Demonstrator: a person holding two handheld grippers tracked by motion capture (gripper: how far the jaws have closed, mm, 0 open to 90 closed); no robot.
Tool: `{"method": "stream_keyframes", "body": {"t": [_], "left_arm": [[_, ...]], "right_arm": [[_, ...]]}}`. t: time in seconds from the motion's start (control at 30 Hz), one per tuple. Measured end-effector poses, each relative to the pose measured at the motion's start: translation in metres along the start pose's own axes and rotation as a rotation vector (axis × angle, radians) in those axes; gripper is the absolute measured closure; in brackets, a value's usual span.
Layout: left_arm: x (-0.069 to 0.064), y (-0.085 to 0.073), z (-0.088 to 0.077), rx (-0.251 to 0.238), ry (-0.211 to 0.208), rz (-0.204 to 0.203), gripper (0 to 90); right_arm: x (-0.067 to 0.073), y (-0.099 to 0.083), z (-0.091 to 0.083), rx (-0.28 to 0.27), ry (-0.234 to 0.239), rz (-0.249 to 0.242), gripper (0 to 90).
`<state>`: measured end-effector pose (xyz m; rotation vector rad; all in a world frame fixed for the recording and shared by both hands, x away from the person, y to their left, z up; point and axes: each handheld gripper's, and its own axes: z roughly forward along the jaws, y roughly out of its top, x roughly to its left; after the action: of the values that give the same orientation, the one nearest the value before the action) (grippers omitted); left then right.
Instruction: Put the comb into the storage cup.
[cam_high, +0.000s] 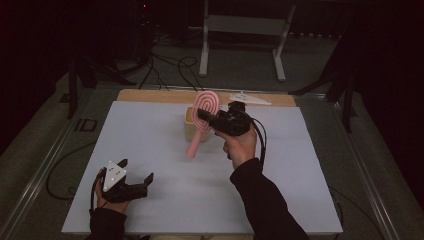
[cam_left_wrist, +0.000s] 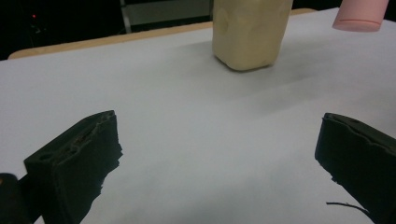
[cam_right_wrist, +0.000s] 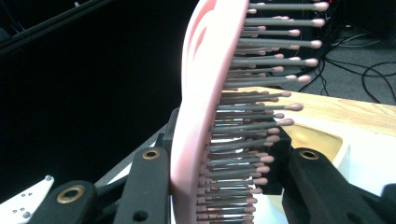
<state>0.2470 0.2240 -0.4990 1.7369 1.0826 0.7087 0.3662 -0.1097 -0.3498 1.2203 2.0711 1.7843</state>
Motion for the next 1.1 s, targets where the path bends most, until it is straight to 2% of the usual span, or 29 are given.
{"method": "stream_keyframes", "body": {"t": [0.33,0.67,1.1], "left_arm": [[0.000,0.000,0.000,-0.001,0.001,-0.003,0.8],[0.001,0.000,-0.001,0.000,0.001,-0.003,0.8],[0.001,0.001,-0.001,0.004,0.000,-0.005,1.0]], "right_arm": [[-0.002,0.006,0.001,-0.014,-0.003,0.015,63.9],[-0.010,0.011,0.005,-0.035,0.005,0.054,63.9],[-0.012,0.016,0.009,-0.037,-0.010,0.050,63.9]]}}
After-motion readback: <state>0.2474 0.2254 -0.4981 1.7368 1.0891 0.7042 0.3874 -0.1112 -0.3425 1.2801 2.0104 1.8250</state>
